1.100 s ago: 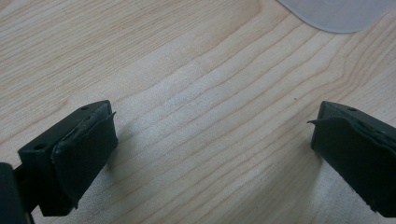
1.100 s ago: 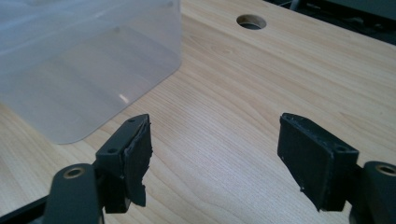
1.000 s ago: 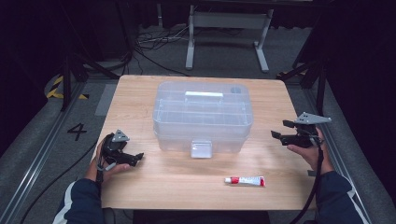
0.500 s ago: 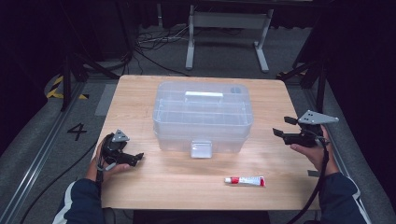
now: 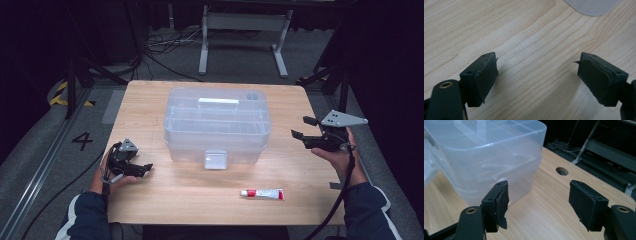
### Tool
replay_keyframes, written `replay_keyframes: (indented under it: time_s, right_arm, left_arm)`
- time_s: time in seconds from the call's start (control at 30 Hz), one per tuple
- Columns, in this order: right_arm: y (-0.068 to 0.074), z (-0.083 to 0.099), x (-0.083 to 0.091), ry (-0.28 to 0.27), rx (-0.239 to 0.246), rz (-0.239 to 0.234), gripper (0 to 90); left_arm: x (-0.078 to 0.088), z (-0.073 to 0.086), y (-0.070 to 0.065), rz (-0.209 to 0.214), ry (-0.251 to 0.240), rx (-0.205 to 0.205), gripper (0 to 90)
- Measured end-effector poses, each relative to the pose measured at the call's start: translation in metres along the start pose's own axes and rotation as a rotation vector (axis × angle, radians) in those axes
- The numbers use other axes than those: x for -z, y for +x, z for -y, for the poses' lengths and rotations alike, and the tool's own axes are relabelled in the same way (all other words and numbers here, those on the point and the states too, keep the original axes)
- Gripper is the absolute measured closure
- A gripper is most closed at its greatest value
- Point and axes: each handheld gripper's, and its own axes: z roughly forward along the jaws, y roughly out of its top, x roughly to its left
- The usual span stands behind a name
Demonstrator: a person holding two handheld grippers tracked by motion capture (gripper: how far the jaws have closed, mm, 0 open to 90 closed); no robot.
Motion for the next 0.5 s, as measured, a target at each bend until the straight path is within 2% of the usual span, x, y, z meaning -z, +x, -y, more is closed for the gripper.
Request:
replay_keyframes:
  time_s: [0.2,0.27,0.4,0.5]
  right_arm:
    - [0.002,-0.02,-0.007,-0.011,0.015,-0.04,33.6]
    - [0.003,-0.027,-0.01,-0.015,0.02,-0.052,35.0]
    - [0.008,-0.042,-0.017,-0.016,0.037,-0.072,35.7]
    - [0.012,-0.053,-0.023,-0.013,0.04,-0.087,36.0]
  left_arm:
    - [0.011,-0.009,-0.008,-0.011,-0.062,0.001,17.3]
    - [0.016,-0.013,-0.013,-0.019,-0.091,-0.016,18.1]
    - [0.026,-0.022,-0.022,-0.008,-0.138,-0.043,20.6]
    - [0.033,-0.029,-0.028,0.002,-0.178,-0.044,21.7]
